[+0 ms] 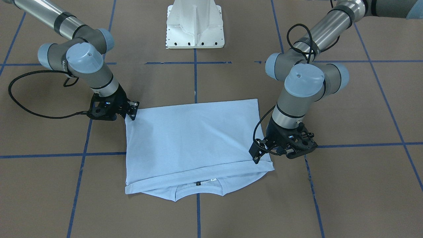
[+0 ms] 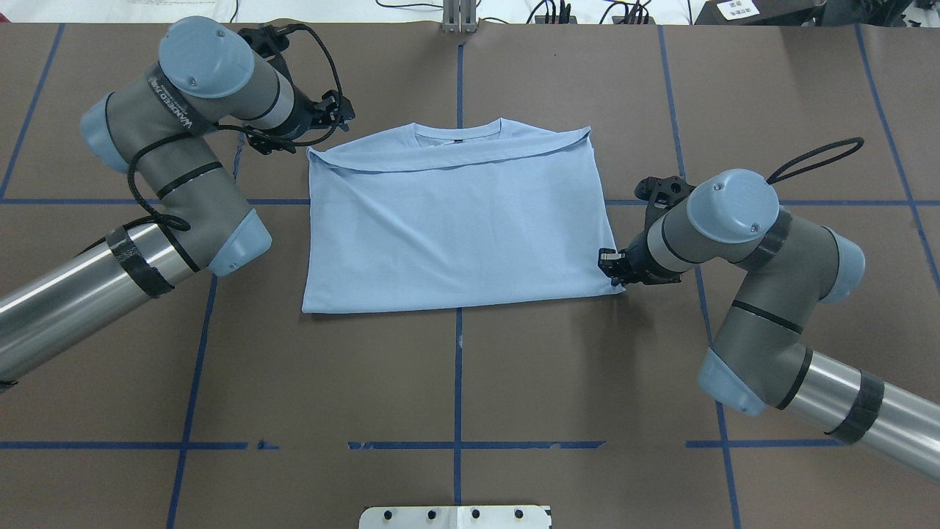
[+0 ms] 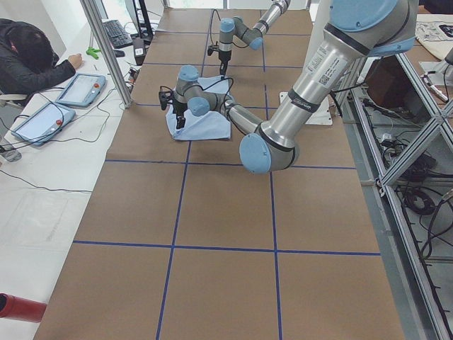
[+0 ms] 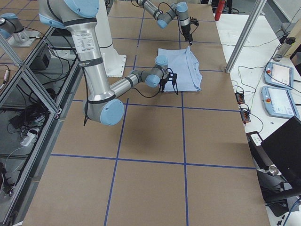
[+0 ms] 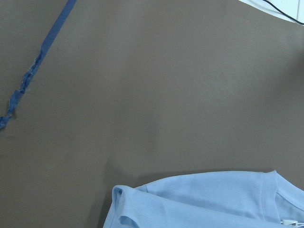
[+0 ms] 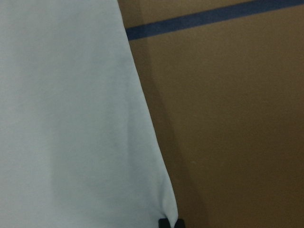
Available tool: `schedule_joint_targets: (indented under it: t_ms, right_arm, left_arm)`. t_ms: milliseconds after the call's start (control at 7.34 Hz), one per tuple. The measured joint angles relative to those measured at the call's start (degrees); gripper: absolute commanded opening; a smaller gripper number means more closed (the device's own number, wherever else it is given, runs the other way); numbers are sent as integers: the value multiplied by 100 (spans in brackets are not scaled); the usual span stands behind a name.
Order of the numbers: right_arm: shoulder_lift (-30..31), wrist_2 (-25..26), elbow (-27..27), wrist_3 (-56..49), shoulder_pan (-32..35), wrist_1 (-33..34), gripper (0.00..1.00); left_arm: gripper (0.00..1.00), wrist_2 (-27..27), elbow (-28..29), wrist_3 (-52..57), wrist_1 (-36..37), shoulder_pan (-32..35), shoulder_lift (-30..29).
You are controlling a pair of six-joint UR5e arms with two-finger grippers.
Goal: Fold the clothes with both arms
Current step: 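Grasp the shirt's near corner with the right gripper and drag it, rotating the shirt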
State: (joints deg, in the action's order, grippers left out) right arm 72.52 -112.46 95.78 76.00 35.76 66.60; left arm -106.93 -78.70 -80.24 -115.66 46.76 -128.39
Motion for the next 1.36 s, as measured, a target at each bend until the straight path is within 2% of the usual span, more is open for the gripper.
schedule_joint_targets:
  t_ms: [272, 681, 953, 1089, 1225, 1362]
  right_arm:
    - [161, 47, 167, -6, -104, 9, 0]
    - [1325, 12, 1479, 81, -443, 0, 0]
    - [2159, 24, 2218, 479, -1240, -18, 0]
    - [2515, 37, 2563, 729, -1829, -29, 38]
    - [2708, 33, 2786, 952, -2330, -44, 99]
    - [2773, 34, 2908, 1080, -2608, -58, 100]
  left_arm:
    - [100, -3, -10, -2, 0, 0, 1]
    - [100, 6, -17, -8, -6, 0, 1]
    - [100, 15, -79, -14, -3, 0, 8]
    - [100, 20, -176, -16, 4, 0, 26]
    - [100, 20, -263, -17, 12, 0, 56]
    - [100, 11, -336, -16, 15, -10, 87]
